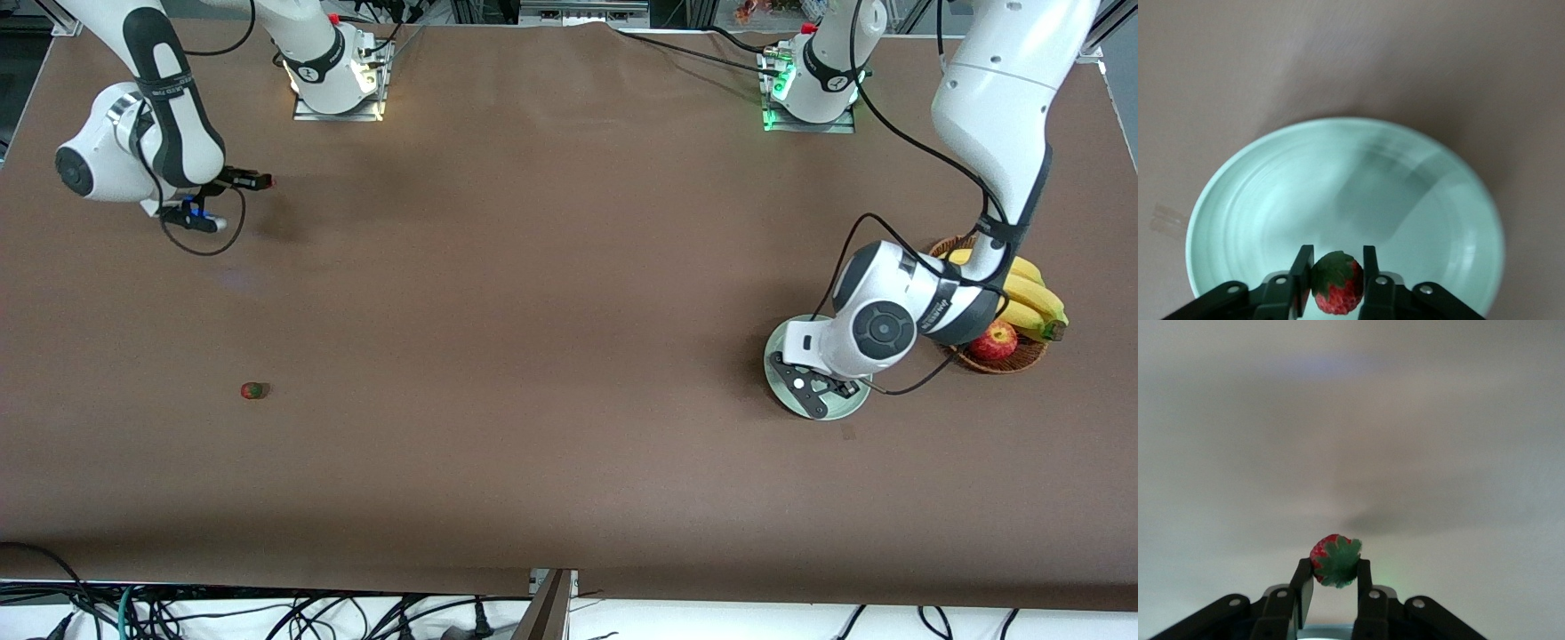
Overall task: Collect all strawberries into plate
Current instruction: 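Place the strawberry on the plate while the right gripper grasps another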
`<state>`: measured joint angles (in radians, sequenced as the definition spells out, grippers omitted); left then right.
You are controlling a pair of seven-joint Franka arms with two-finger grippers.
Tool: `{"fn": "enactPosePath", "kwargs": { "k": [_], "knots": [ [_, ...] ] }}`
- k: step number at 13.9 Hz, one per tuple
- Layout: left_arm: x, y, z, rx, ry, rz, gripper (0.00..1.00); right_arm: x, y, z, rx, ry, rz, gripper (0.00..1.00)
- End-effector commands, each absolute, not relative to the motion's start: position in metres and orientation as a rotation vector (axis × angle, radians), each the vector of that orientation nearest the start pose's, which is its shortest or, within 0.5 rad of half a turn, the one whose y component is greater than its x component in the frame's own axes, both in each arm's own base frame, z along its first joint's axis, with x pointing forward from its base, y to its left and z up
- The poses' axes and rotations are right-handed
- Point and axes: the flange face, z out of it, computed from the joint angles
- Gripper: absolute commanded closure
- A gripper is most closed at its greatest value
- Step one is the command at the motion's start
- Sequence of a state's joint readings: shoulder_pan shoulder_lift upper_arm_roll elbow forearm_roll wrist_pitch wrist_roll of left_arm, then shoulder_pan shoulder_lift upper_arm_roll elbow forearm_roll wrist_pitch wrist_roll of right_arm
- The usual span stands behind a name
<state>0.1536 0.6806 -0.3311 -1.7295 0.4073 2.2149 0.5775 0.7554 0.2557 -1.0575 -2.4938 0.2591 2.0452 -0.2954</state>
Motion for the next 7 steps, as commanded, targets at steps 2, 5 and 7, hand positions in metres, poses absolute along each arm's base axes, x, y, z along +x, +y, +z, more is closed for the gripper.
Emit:
{"fn": "enactPosePath", "kwargs": {
  "k": [2,5,7],
  "knots": [
    [0.652,-0.077,0.203,-2.669,1.499,0.214,0.00,0.502,-0.055,0.313,-2.979,0.300,0.650,0.92],
    [0.653,-0.074,0.246,-2.665,1.454,0.233,0.00,0.564,0.047,0.355,-3.055,0.231,0.452,0.91],
    [0.651,-0.080,0.288,-2.715,1.387,0.255,0.00,0.594,0.121,0.367,-3.044,0.183,0.367,0.91]
  ]
}}
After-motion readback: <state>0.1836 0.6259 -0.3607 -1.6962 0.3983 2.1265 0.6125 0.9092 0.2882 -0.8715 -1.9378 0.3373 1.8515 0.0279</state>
